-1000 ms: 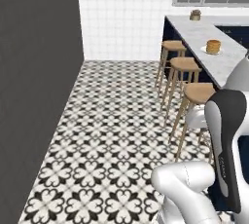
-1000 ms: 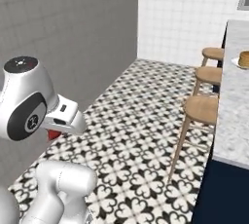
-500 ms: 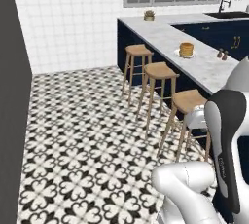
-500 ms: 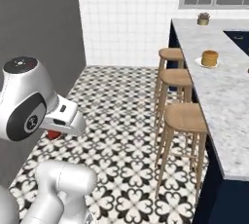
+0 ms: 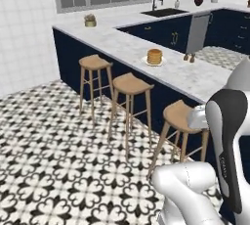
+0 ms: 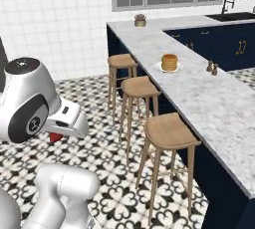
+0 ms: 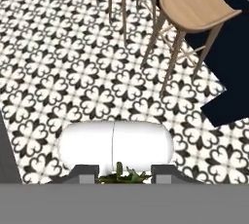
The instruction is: Take the strawberry from the fridge and place it on top of the pancake, located on the dining counter.
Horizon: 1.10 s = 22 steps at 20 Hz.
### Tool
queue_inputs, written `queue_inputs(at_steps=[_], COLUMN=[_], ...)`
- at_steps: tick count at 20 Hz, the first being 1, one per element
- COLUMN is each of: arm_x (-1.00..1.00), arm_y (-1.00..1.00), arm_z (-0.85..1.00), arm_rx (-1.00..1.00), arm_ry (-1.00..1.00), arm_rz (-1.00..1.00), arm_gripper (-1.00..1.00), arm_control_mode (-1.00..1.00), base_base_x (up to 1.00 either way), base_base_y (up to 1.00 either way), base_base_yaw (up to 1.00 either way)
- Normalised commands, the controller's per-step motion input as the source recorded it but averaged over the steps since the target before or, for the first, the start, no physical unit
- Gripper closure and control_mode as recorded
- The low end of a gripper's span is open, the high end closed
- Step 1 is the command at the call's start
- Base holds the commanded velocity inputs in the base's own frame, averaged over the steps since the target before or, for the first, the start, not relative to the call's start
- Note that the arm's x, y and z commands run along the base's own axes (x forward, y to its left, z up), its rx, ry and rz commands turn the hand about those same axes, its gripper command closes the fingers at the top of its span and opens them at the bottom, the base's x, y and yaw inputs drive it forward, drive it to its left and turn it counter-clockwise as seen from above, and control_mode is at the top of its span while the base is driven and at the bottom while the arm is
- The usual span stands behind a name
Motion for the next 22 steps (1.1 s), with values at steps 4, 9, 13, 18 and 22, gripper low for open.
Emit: queue_inputs(at_steps=[4, 9, 13, 18, 22], arm_x=[0.00, 0.00, 0.00, 0.00, 0.00], arm_y=[0.00, 0.00, 0.00, 0.00, 0.00], arm_z=[0.00, 0.00, 0.00, 0.00, 0.00], arm_rx=[0.00, 0.00, 0.00, 0.00, 0.00], arm_ry=[0.00, 0.00, 0.00, 0.00, 0.00], arm_rz=[0.00, 0.00, 0.00, 0.00, 0.00], arm_gripper=[1.00, 1.00, 1.00, 1.00, 1.00], arm_control_mode=[1.00, 1.00, 1.00, 1.00, 1.00], base_base_x=[0.61, 0.33, 0.42, 0.57, 0.64], base_base_y=[0.79, 0.97, 1.00, 1.00, 1.00], base_base_yaw=[-0.63, -0.54, -0.50, -0.50, -0.50])
